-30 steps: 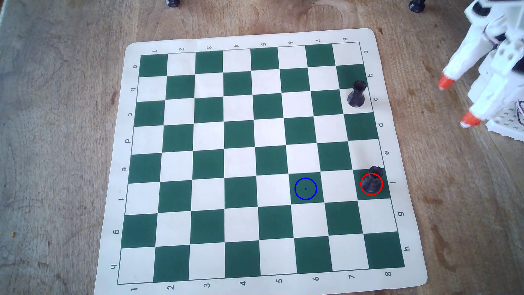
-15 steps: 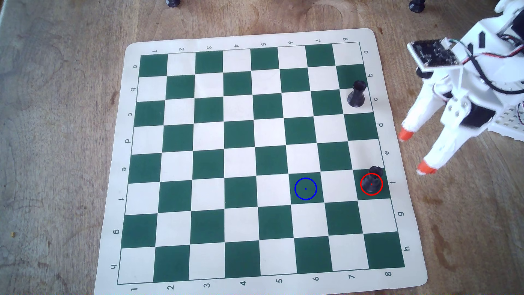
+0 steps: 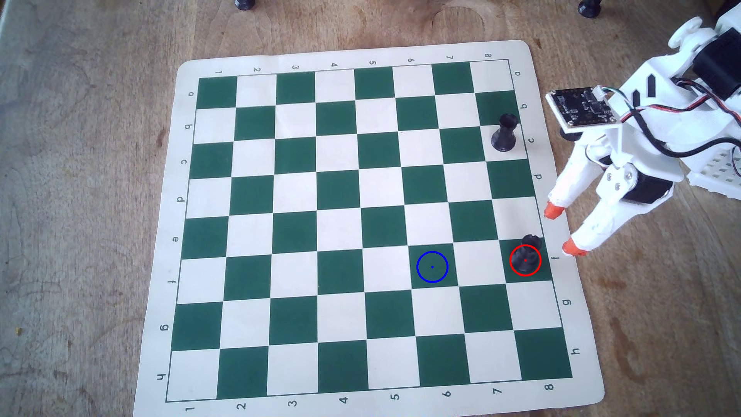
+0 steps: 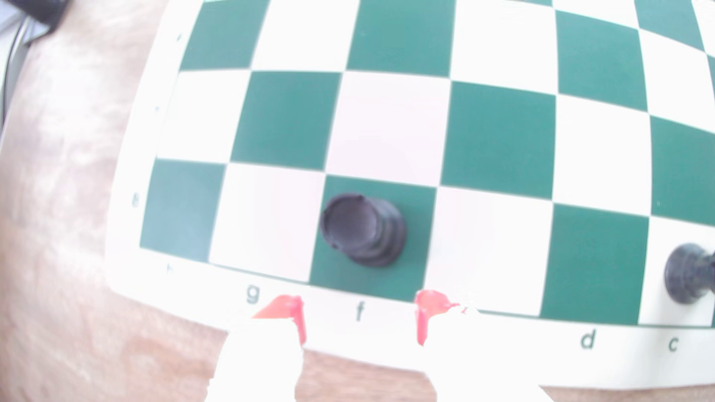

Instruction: Move the chess piece from red to blue

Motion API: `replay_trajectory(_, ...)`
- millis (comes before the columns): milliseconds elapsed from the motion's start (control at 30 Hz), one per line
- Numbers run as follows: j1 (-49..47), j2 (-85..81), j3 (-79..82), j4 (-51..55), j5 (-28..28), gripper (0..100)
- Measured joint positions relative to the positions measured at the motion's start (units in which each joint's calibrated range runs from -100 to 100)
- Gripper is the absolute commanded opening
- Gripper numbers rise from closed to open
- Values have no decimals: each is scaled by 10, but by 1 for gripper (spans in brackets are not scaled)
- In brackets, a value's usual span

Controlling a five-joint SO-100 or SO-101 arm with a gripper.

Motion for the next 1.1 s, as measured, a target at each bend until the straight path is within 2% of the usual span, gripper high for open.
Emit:
replay_trajectory(567, -3, 155, -20, -136, 2, 12)
replay_trajectory(967, 6, 168, -44, -148, 3, 11)
replay_trajectory(1100, 6, 168, -44, -148, 3, 5)
